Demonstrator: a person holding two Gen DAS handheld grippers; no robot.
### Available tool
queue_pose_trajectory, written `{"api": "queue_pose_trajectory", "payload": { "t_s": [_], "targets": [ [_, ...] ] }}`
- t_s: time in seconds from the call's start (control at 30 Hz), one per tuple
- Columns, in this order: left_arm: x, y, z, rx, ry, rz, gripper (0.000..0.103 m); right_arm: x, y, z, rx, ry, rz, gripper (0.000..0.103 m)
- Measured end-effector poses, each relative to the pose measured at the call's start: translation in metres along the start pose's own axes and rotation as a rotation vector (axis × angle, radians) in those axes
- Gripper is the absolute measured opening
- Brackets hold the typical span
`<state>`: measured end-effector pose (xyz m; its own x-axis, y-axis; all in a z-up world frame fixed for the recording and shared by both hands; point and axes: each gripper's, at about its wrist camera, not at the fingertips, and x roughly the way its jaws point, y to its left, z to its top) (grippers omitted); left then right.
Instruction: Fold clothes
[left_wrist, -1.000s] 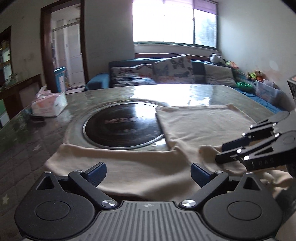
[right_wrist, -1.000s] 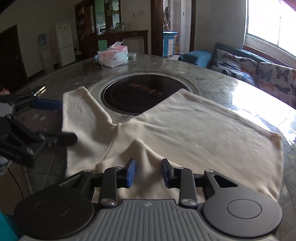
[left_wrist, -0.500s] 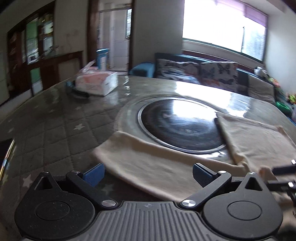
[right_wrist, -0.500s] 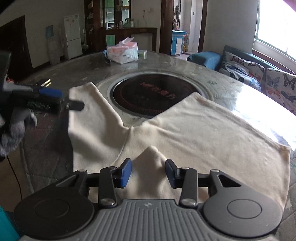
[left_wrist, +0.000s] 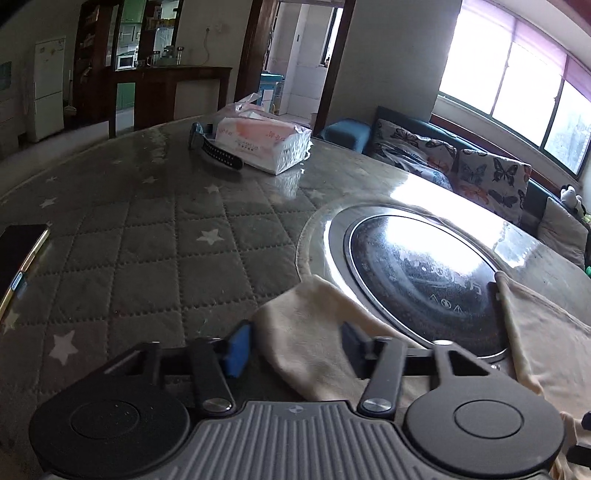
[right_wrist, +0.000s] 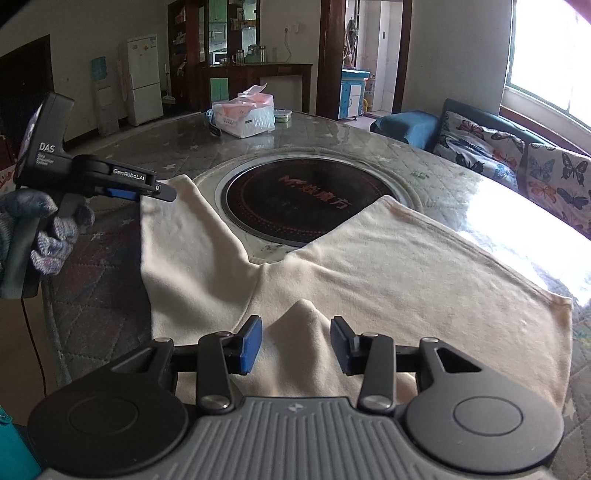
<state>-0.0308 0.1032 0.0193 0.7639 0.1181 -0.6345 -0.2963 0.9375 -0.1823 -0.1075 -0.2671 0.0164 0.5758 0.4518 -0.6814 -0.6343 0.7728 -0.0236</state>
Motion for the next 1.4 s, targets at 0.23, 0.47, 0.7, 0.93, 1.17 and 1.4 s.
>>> {"api": "queue_pose_trajectory", "payload": {
  "t_s": [0.23, 0.47, 0.7, 0.93, 1.17, 1.4],
  "targets": [
    [-0.025, -0.009, 0.005, -0.025, -0.079, -0.127, 0.006, -0.021, -0.010, -0.004, 0.034, -0.033, -0.036, 0.041],
    [-0.078, -0.077, 0.008, 0.104, -0.146, -0.420, 0.006, -0.045, -0.030, -0.021, 0.114, -0.060, -0.097, 0.041],
    [-0.111, -0.163, -0.015, 0.267, -0.120, -0.683, 0.006, -0.075, -0.052, -0.044, 0.220, -0.107, -0.161, 0.041],
    [-0.110, -0.217, -0.059, 0.385, -0.013, -0.804, 0.010, -0.102, -0.075, -0.072, 0.316, -0.128, -0.224, 0.041],
    [-0.107, -0.212, -0.087, 0.486, 0.048, -0.794, 0.047, -0.110, -0.087, -0.085, 0.369, -0.135, -0.237, 0.041],
    [-0.082, -0.161, -0.061, 0.416, 0.037, -0.639, 0.047, -0.088, -0.087, -0.084, 0.378, -0.106, -0.182, 0.041]
  ]
}}
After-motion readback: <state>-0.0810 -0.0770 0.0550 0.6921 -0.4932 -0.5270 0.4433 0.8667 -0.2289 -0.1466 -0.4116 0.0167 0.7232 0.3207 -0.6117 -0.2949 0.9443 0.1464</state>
